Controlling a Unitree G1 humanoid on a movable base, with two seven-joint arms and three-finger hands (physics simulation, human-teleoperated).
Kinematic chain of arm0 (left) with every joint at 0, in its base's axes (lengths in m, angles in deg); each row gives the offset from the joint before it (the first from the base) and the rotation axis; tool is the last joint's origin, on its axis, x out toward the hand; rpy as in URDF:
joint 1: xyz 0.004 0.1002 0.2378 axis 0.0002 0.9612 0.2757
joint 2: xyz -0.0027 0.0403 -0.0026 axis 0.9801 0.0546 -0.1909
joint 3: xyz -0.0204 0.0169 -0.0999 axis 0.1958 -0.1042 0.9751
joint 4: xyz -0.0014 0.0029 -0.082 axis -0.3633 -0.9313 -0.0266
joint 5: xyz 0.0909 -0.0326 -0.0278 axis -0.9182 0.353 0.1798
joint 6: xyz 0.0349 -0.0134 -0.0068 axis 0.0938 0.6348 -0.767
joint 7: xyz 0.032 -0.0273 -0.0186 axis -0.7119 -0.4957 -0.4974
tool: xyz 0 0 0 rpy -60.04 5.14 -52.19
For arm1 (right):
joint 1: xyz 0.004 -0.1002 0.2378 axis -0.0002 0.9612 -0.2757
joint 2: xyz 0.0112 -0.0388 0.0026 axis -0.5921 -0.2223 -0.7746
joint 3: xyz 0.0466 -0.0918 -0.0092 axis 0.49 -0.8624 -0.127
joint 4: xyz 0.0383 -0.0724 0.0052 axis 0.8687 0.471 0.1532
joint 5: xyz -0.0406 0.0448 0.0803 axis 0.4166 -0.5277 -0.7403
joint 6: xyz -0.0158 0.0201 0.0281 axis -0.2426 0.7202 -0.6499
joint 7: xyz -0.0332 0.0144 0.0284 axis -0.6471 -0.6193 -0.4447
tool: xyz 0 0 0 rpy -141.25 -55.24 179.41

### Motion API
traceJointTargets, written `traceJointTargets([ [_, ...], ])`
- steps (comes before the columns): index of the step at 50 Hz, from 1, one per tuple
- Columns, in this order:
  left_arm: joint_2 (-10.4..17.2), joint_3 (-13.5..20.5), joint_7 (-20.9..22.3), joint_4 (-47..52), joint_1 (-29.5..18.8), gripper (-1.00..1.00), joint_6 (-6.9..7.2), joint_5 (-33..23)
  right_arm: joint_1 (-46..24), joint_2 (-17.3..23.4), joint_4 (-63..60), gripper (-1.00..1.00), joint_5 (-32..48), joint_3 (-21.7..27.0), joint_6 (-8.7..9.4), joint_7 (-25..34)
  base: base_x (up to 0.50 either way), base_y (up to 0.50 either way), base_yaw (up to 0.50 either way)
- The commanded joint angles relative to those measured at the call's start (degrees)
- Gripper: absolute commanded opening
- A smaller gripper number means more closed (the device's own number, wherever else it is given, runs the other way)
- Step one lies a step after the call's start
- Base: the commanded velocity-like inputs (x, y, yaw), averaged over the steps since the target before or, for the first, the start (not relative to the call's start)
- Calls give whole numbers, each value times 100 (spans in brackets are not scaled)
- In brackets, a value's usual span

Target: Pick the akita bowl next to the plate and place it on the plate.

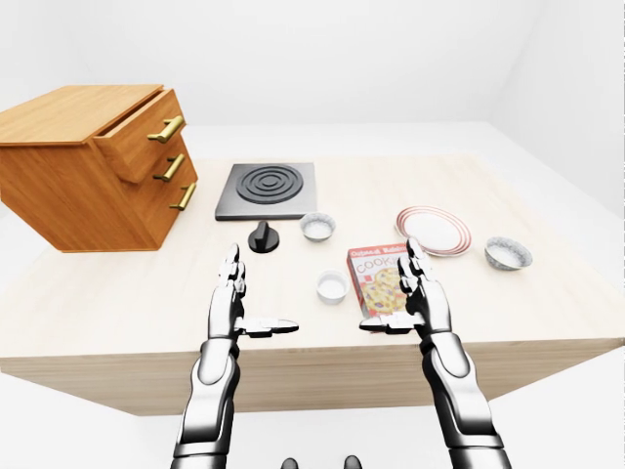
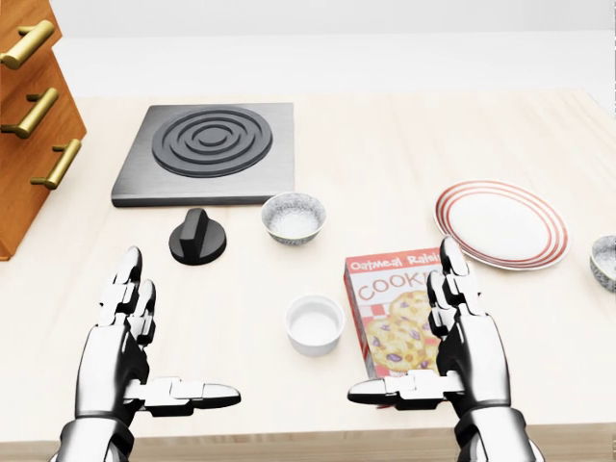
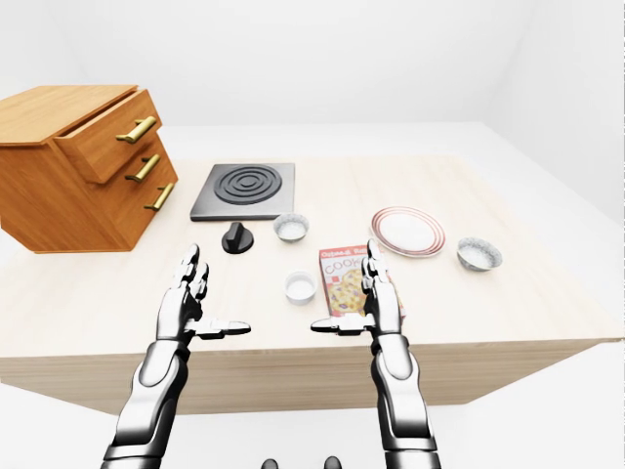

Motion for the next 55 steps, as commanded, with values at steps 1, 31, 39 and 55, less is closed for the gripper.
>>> traceJointTargets([
  [1, -6, 3, 5, 8, -3, 100, 6, -2, -2, 15, -26, 100, -56, 23, 23, 21, 0, -31, 0],
  [31, -8, 0, -1, 23, 15, 100, -5, -15, -1, 20, -70, 100, -69, 32, 65, 11, 0, -30, 0],
  [39, -9, -3, -4, 40, 16, 100, 11, -18, -10, 23, -54, 100, -64, 40, 51, 6, 0, -30, 0],
  [55, -7, 4, 3, -12, 6, 100, -25, -11, -29, 27, -33, 100, -48, 45, 52, -9, 0, -30, 0],
])
